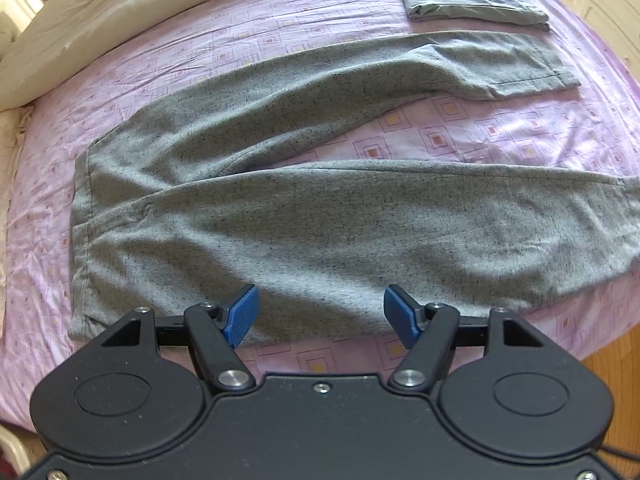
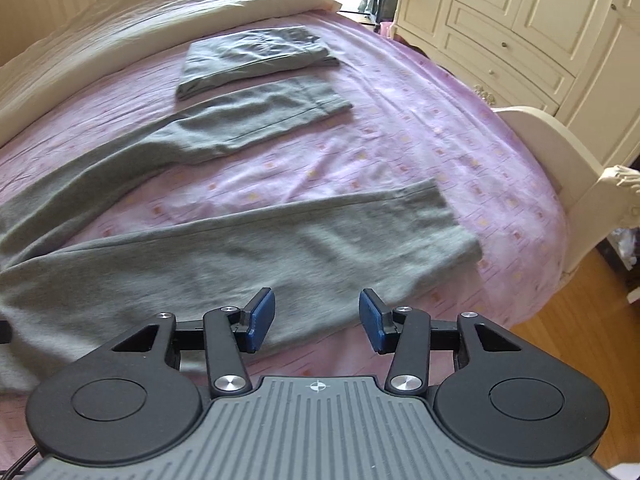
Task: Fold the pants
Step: 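Move both grippers open toward the grey sweatpants' leg hems, then grasp the hem of one sweatpants leg with the right gripper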
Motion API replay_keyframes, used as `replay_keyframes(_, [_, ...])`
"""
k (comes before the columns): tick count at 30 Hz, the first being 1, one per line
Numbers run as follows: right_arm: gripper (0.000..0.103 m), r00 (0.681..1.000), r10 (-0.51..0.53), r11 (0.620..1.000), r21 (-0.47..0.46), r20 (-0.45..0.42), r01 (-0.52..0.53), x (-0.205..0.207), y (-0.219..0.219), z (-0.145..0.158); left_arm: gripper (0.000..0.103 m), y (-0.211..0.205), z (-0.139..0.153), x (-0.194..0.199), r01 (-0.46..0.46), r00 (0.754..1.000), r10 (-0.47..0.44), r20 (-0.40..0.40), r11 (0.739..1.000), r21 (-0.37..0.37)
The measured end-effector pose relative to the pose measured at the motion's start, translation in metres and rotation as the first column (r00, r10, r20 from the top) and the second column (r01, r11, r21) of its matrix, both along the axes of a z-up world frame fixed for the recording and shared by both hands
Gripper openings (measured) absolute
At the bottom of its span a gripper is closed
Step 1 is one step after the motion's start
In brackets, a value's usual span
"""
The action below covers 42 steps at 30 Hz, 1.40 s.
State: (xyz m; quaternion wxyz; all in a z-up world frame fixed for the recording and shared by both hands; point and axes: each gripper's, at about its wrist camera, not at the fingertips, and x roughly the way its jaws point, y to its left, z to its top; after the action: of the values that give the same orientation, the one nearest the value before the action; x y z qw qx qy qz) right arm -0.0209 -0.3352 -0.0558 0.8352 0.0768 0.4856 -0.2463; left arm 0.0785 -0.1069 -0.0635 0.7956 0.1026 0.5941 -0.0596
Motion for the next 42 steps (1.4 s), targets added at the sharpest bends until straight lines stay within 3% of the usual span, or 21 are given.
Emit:
replay_keyframes(14, [0.046,0.990,0.112,0.991,0.081,-0.087,-0.105,0.036,-0.180,-0.056,0.071,-0.103,-0.014,-0.016,-0.135,0.990,0.136,-0.047,0.991,0.022])
replay_keyframes(24, [0.046,0.958,0.246,0.959,0.182,-0.149,-0.218,0.074,-0.234,-0.106,0.071,-0.113,-0.007,-0.020,-0.269,0.962,0.272,-0.031,0.960,0.082])
replay_keyframes(27, [0.046,0.955,0.276,0.939,0.246,-0.113,-0.242,0.078,-0.239,-0.108,0.071,-0.115,-0.007,-0.020,-0.297,0.953,0.301,-0.027,0.950,0.098])
replay_keyframes(29, [0.035,0.948,0.304,0.921,0.287,-0.097,-0.265,0.080,-0.240,-0.107,0.071,-0.118,-0.009,-0.020,-0.308,0.949,0.313,-0.031,0.945,0.106])
replay_keyframes(30, [0.008,0.941,0.323,0.913,0.293,-0.097,-0.283,0.082,-0.238,-0.105,0.071,-0.119,-0.010,-0.019,-0.312,0.948,0.317,-0.035,0.944,0.107])
replay_keyframes(31, [0.005,0.936,0.334,0.913,0.281,-0.106,-0.294,0.084,-0.236,-0.103,0.071,-0.120,-0.010,-0.019,-0.314,0.947,0.320,-0.038,0.943,0.109])
replay_keyframes(37, [0.004,0.938,0.346,0.919,0.211,-0.019,-0.334,0.104,-0.238,-0.079,0.071,-0.128,-0.006,-0.012,-0.307,0.951,0.310,-0.010,0.946,0.100])
replay_keyframes(42, [0.005,0.941,0.333,0.924,0.215,-0.051,-0.316,0.130,-0.244,-0.104,0.071,-0.135,-0.011,-0.006,-0.294,0.954,0.298,-0.034,0.952,0.087])
